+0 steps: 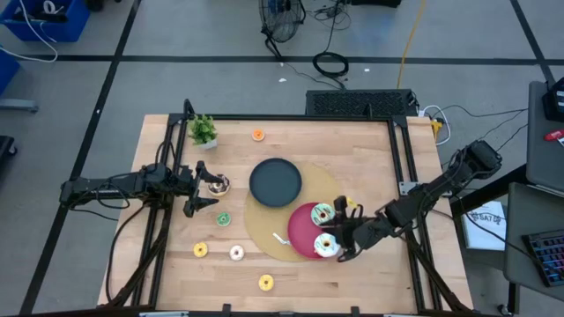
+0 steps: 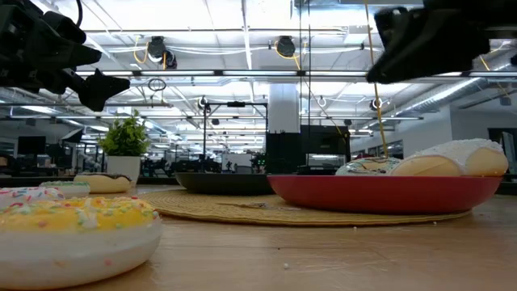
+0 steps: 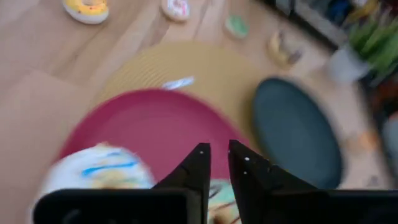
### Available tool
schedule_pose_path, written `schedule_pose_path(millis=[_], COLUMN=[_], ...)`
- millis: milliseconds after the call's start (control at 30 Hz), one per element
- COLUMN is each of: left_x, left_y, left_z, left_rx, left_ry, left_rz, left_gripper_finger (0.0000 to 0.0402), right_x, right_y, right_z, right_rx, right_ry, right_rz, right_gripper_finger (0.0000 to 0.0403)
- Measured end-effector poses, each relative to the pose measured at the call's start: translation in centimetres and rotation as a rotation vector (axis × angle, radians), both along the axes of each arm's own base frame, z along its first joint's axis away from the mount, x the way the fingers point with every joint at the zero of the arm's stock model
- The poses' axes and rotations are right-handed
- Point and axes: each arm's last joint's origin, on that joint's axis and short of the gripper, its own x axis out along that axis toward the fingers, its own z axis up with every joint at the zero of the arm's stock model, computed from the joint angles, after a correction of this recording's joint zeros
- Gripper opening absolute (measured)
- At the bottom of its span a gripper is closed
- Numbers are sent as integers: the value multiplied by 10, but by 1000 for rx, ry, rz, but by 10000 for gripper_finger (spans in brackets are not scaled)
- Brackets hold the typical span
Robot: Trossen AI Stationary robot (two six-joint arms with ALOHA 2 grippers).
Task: Pick & Place donuts
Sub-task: Put the large black doughnut on the pink plate
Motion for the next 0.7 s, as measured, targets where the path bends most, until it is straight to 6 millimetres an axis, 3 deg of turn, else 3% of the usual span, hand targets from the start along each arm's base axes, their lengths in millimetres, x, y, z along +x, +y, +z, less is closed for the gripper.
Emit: schedule_pose_path(millis=[300, 567, 700], left_x=[0, 0, 0], left_y=[0, 0, 0], left_z=[0, 0, 0], left_rx=[0, 0, 0], left_ry=[0, 0, 0], left_rz=[0, 0, 0], left_gripper_finger=[335, 335, 335], right_x=[12, 33, 38], right_y=[-14, -31, -38], right_z=[5, 22, 29], right_rx=[-88, 228, 227], right_ry=[-41, -293, -356], right_rz=[8, -191, -205], right_gripper_finger=[71, 67, 69])
